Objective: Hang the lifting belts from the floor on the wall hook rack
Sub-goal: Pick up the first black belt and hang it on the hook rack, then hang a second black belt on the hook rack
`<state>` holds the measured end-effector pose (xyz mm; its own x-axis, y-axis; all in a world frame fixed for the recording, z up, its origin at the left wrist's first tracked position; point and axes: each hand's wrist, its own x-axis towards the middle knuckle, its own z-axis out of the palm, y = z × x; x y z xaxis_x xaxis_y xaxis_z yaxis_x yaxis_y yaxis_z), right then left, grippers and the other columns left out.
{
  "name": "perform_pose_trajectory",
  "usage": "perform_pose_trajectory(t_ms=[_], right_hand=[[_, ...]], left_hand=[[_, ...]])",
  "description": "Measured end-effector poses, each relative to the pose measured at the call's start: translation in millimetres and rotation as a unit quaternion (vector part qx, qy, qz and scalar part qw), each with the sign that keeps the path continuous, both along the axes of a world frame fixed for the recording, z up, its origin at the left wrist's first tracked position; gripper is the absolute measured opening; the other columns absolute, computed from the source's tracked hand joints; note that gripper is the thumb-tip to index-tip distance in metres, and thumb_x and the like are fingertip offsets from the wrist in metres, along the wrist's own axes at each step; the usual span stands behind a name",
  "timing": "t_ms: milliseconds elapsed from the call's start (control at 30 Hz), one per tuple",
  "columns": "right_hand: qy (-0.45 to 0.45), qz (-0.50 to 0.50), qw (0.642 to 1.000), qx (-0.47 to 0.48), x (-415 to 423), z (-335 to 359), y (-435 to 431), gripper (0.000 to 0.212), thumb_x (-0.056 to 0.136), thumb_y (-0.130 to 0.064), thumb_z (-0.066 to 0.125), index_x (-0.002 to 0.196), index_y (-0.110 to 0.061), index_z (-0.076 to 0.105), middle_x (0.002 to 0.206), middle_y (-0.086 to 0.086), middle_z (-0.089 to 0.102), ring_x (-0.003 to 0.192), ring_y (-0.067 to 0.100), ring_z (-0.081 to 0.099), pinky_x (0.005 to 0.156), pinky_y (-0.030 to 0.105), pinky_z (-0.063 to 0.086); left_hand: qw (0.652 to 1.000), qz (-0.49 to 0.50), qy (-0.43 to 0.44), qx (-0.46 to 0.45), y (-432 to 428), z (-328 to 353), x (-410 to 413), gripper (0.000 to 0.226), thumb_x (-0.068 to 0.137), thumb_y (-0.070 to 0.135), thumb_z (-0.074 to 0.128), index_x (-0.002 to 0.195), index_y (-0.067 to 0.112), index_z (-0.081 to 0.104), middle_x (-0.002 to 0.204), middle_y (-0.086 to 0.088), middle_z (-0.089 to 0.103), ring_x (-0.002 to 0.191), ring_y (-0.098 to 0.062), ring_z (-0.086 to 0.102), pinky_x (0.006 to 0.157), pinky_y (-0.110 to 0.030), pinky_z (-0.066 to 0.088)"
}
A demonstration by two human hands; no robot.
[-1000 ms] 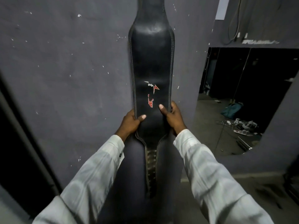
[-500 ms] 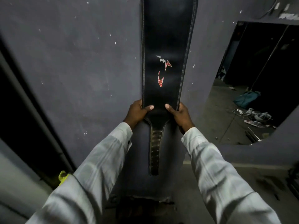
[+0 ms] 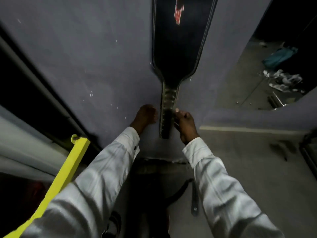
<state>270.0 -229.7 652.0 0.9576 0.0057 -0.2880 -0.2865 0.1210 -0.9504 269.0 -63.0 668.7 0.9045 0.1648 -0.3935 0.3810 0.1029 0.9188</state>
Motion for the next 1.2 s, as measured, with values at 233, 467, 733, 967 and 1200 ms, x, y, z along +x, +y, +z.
perform_pose_trajectory(t_ms=[233, 467, 733, 967, 1200], right_hand=[[0.152, -0.019, 0.988, 0.008, -99.9, -118.9, 14.5, 0.02, 0.103, -0.031, 0.051, 0.087, -0.021, 0.055, 0.085, 0.001, 0.063, 0.073, 0.012, 0.06, 0.063, 0.023, 0.05], [0.29, -0.008, 0.957, -0.023, -206.9, -301.4, 21.8, 0.014, 0.101, -0.016, 0.056, 0.113, -0.011, 0.055, 0.105, 0.013, 0.062, 0.093, 0.026, 0.061, 0.074, 0.031, 0.051], [0.369, 0.151, 0.888, -0.23, -262.7, -531.6, 8.2, 0.012, 0.092, -0.019, 0.066, 0.101, -0.026, 0.064, 0.12, 0.012, 0.067, 0.108, 0.029, 0.064, 0.087, 0.035, 0.052], [0.213, 0.365, 0.754, -0.503, -253.2, -709.8, 20.3, 0.069, 0.092, -0.032, 0.067, 0.151, -0.014, 0.034, 0.154, 0.014, 0.04, 0.142, 0.036, 0.038, 0.118, 0.048, 0.033], [0.168, 0.359, 0.75, -0.529, -252.0, -801.6, 20.7, 0.008, 0.1, -0.02, 0.055, 0.104, -0.013, 0.056, 0.108, 0.009, 0.061, 0.101, 0.025, 0.062, 0.087, 0.03, 0.054]], left_hand=[[0.988, -0.064, 0.142, -0.015, 14.0, -149.5, -115.3, 0.019, 0.102, 0.006, 0.042, 0.118, 0.013, 0.05, 0.096, -0.008, 0.062, 0.079, -0.022, 0.063, 0.083, -0.042, 0.054], [0.959, -0.032, 0.277, -0.04, 35.9, -347.4, -223.6, 0.01, 0.104, 0.011, 0.043, 0.102, 0.014, 0.053, 0.096, -0.01, 0.059, 0.074, -0.02, 0.062, 0.067, -0.034, 0.052], [0.905, 0.041, 0.408, -0.11, 13.8, -566.0, -282.0, 0.015, 0.105, 0.014, 0.041, 0.097, 0.011, 0.053, 0.082, -0.006, 0.056, 0.06, -0.017, 0.063, 0.064, -0.033, 0.049], [0.882, 0.081, 0.443, -0.137, 11.6, -718.5, -302.6, 0.027, 0.105, 0.013, 0.038, 0.081, 0.014, 0.05, 0.083, -0.006, 0.056, 0.072, -0.021, 0.056, 0.088, -0.045, 0.045], [0.921, 0.05, 0.379, -0.075, 27.0, -799.4, -303.4, 0.03, 0.105, 0.029, 0.042, 0.126, 0.014, 0.057, 0.103, 0.004, 0.057, 0.102, -0.019, 0.055, 0.1, -0.042, 0.048]])
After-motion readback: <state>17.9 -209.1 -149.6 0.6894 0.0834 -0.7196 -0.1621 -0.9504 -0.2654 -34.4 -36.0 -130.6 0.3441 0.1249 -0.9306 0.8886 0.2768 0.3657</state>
